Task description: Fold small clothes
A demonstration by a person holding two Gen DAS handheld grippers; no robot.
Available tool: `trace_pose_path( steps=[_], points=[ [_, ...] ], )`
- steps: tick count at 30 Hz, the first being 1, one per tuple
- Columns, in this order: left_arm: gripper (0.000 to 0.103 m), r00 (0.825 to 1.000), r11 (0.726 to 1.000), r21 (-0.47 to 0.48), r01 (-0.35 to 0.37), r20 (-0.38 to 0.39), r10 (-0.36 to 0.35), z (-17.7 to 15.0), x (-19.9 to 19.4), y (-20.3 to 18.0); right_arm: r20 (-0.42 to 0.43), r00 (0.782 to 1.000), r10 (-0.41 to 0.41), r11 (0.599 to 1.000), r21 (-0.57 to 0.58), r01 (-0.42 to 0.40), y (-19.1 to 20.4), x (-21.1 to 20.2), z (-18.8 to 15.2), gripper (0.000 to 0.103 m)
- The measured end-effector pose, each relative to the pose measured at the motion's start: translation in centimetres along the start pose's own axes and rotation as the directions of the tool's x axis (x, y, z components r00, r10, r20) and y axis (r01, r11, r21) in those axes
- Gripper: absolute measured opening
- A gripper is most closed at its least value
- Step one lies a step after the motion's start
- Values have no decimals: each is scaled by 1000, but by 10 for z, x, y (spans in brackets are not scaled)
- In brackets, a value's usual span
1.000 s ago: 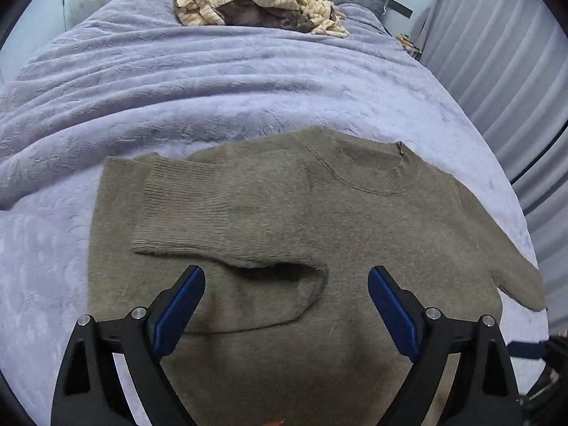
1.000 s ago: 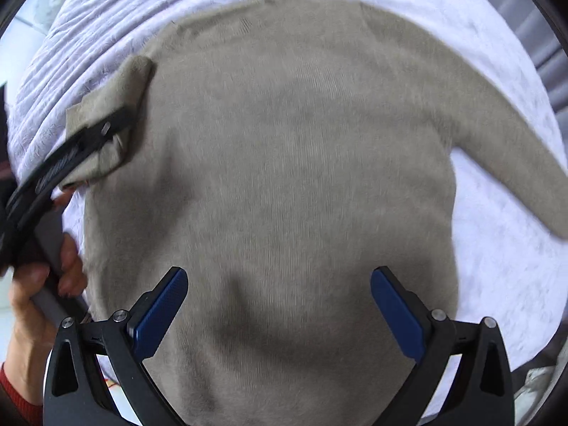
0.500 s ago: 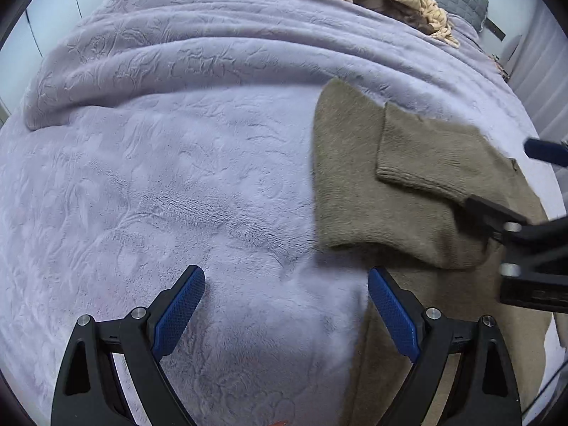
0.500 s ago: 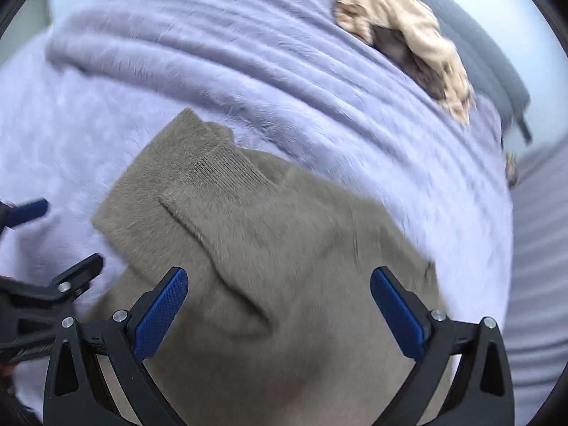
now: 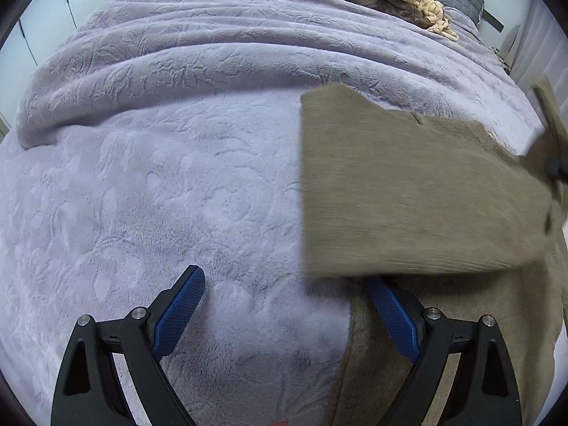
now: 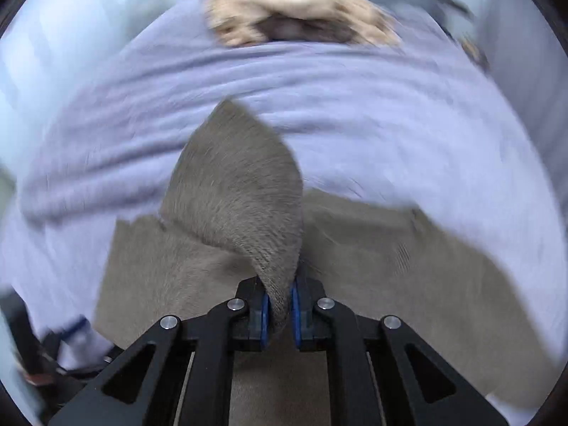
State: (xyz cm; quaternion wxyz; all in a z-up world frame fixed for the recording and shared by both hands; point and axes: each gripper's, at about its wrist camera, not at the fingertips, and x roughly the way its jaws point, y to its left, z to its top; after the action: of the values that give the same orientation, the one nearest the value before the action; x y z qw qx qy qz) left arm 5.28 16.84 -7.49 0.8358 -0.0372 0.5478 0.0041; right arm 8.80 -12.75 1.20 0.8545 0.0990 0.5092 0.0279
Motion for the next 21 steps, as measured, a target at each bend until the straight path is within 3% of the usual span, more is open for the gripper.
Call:
trace_pose_path(
  steps=[2,4,6,7,9,11,14,16,17,19,21],
  points=[
    [94,1000,1000,4,-5,-3,5,1,2,-4,-23,998,59,981,186,-54,-45,1,-11,10],
    [94,1000,1000,14,-15,-10,15,4,6,-9,-64,990,127,936,337,-98,-86,13,-33,11],
    [94,999,999,25,-31,-8,31,4,8,-14,-72,964,257,863,465,-196,-117,27,-55,17],
    [94,999,999,27,-39,-7,39,3,9,-15,-77,954,291,829,518,-211,-130,32,-65,23],
    [94,999,998,23,-51,-9,51,7,10,-17,-38,940,338,769,587,-253,-142,32,-79,66],
    [94,998,998,20,-62,-12,63,8,12,-19,19,931,364,723,624,-296,-148,30,-83,72],
    [94,996,995,35,-89,-8,89,11,13,-24,-19,948,319,735,636,-235,-146,32,-76,71],
    [94,995,994,35,-100,-2,100,9,10,-23,-79,961,263,766,622,-159,-142,32,-66,41],
    [94,995,994,34,-103,-1,103,9,10,-22,-117,968,221,799,591,-111,-137,31,-57,11],
    [94,994,994,30,-109,-1,110,9,10,-23,-96,972,216,835,534,-132,-130,21,-42,12],
    [94,994,994,17,-109,0,109,11,11,-22,14,965,262,866,438,-242,-123,0,-27,12]
  ],
)
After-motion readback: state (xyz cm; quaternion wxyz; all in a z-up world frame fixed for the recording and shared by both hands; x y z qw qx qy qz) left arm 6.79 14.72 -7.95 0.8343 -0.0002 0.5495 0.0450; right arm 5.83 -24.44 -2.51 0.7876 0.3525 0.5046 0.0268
